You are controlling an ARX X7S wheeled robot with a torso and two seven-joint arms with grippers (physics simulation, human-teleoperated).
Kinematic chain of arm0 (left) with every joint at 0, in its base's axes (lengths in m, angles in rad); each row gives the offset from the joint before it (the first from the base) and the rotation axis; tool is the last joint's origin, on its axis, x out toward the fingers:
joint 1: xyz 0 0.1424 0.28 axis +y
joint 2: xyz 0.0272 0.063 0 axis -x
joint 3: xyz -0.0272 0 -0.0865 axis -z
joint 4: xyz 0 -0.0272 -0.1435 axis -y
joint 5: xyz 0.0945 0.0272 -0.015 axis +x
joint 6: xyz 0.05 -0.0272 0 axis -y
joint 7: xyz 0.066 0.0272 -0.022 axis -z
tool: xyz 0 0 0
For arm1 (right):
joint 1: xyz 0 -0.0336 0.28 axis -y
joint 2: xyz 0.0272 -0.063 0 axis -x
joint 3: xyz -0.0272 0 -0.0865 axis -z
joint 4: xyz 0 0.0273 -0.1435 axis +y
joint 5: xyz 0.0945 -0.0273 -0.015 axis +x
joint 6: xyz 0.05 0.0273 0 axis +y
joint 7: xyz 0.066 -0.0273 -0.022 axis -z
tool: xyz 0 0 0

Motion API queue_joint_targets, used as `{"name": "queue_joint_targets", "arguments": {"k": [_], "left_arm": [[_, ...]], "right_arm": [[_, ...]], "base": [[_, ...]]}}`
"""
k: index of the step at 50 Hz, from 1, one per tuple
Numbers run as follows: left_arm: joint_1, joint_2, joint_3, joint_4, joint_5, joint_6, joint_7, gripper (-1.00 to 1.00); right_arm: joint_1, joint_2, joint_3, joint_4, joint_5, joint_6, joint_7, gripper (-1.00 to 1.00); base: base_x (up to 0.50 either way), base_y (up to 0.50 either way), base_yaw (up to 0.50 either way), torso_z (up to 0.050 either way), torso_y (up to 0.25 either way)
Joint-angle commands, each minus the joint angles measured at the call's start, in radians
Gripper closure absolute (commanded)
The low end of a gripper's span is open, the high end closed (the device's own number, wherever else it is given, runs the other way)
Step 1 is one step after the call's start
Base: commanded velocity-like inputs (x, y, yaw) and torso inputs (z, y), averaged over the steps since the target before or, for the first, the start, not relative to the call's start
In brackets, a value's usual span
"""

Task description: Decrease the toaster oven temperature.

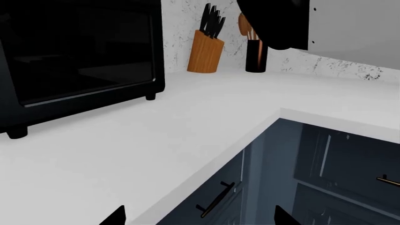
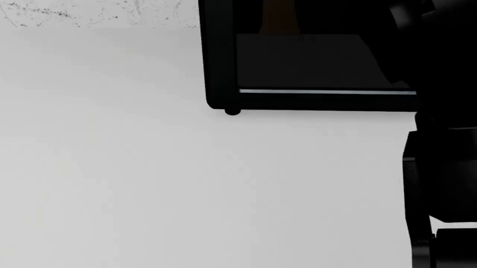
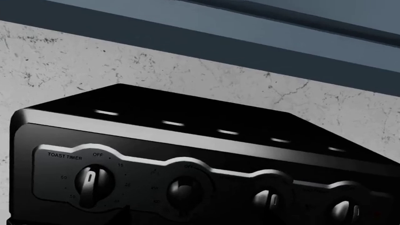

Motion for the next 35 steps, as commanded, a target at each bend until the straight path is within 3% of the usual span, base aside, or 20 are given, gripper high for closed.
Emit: {"name": "queue_joint_targets", "arguments": {"k": [1,35], "left_arm": [[-0.012,-0.001,0.010,0.011,-0.003,-0.005,-0.016,-1.00],[-0.029,-0.001,0.066,-0.006,0.018,0.024,-0.027,-1.00]], "right_arm": [[0.008,-0.018,-0.011,0.092,-0.026,-0.079,-0.021,-1.00],[0.074,-0.108,-0.050,0.453,-0.098,-0.303,-0.100,-1.00]], "base": [[0.00,0.00,0.00,0.000,0.000],[0.00,0.00,0.00,0.000,0.000]]}}
